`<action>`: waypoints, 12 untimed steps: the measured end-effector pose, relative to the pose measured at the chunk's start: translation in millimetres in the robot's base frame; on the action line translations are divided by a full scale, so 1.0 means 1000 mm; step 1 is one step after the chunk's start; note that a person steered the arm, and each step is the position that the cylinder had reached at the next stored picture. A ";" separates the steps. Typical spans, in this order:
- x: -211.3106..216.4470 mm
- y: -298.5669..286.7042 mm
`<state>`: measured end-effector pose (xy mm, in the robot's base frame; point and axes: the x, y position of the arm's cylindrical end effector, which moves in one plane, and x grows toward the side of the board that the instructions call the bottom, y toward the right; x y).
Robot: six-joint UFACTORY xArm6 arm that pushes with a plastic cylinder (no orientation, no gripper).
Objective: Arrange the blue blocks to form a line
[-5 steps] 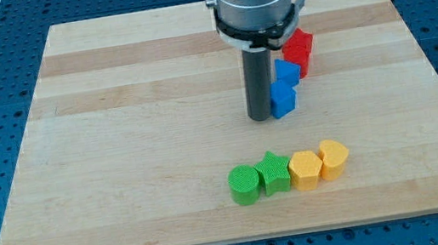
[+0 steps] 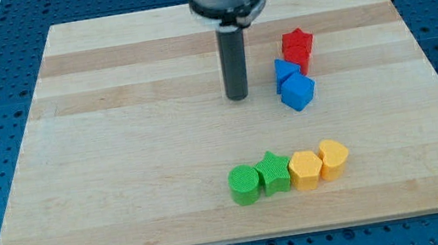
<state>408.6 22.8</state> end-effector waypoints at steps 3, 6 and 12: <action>-0.004 0.043; 0.014 0.049; 0.034 0.029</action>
<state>442.6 52.0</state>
